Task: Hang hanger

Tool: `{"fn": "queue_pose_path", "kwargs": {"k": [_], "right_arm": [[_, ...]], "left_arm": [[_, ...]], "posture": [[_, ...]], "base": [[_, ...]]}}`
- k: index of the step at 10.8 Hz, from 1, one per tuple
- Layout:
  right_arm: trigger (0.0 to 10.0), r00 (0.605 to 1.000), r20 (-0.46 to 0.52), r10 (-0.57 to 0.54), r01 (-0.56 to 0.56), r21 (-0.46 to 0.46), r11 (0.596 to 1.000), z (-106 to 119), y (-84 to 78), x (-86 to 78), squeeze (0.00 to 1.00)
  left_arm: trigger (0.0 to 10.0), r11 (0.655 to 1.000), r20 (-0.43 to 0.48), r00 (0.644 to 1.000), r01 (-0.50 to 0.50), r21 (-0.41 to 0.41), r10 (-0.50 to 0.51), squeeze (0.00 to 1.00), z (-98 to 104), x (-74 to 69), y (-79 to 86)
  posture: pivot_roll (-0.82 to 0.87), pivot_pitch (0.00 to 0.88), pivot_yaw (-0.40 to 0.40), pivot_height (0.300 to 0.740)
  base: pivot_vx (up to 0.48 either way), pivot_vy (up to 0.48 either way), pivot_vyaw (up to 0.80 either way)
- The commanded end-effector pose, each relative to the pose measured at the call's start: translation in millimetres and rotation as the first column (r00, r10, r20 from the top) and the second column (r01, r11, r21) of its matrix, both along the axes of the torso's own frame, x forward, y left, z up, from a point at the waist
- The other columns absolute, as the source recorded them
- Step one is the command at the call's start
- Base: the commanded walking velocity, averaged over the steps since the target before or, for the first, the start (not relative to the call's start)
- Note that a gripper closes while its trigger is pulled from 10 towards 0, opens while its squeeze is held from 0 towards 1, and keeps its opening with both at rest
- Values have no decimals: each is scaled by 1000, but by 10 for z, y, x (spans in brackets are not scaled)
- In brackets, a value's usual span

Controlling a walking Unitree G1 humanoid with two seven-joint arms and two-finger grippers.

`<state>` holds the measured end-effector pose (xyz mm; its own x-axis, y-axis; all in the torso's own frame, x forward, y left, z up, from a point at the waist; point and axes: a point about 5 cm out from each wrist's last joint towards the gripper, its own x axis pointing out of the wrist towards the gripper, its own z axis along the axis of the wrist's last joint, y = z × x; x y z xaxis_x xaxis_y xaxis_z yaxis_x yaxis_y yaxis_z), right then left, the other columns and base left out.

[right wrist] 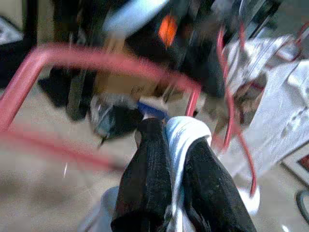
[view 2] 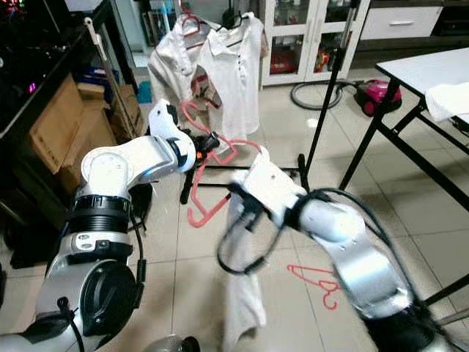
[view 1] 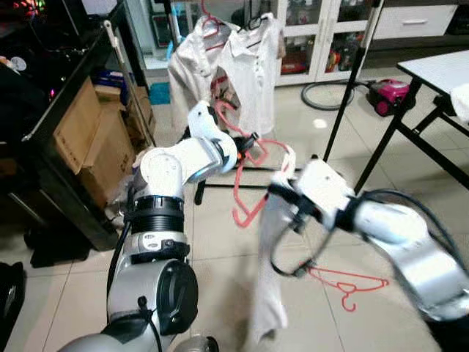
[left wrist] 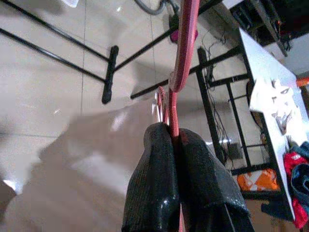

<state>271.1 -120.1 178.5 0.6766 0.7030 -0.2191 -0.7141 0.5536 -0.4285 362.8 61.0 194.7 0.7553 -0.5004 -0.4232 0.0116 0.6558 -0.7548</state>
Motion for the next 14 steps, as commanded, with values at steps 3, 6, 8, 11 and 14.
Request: {"fn": "queue_pose_path", "kwargs": {"k": [3, 6, 8, 11, 14], "right_arm": [[10000, 991, 100, 93, -107, 149, 983, 346, 206, 4, 0], [10000, 984, -21, 178, -175, 95, 980, 235, 24, -118, 0], [10000, 997, -46, 67, -67, 2, 998, 56, -218, -24, 0], [10000, 999, 20, -50, 52, -82, 995, 29, -408, 116, 0], [10000, 982, 140, -127, 153, -195, 969, -11, -558, 277, 0]], "left_arm": [[10000, 995, -90, 993, 64, -70, -70, 0, -67, -90, -164], [10000, 997, -84, 995, 40, -62, -45, 0, -87, -51, -59], [10000, 999, -21, 999, 33, -7, -34, 0, -34, -1, 46], [10000, 995, 45, 994, 100, 30, -101, 0, 25, -21, 43], [10000, 989, 58, 988, 145, 4, -145, 0, 59, -44, 34]], "posture": [[-126, 0, 123, 740], [-126, 0, 112, 740], [-128, 0, 110, 740], [-121, 0, 113, 740], [-116, 0, 110, 740]], "base": [[0, 0, 0], [0, 0, 0], [0, 0, 0], [0, 0, 0], [0, 0, 0]]}}
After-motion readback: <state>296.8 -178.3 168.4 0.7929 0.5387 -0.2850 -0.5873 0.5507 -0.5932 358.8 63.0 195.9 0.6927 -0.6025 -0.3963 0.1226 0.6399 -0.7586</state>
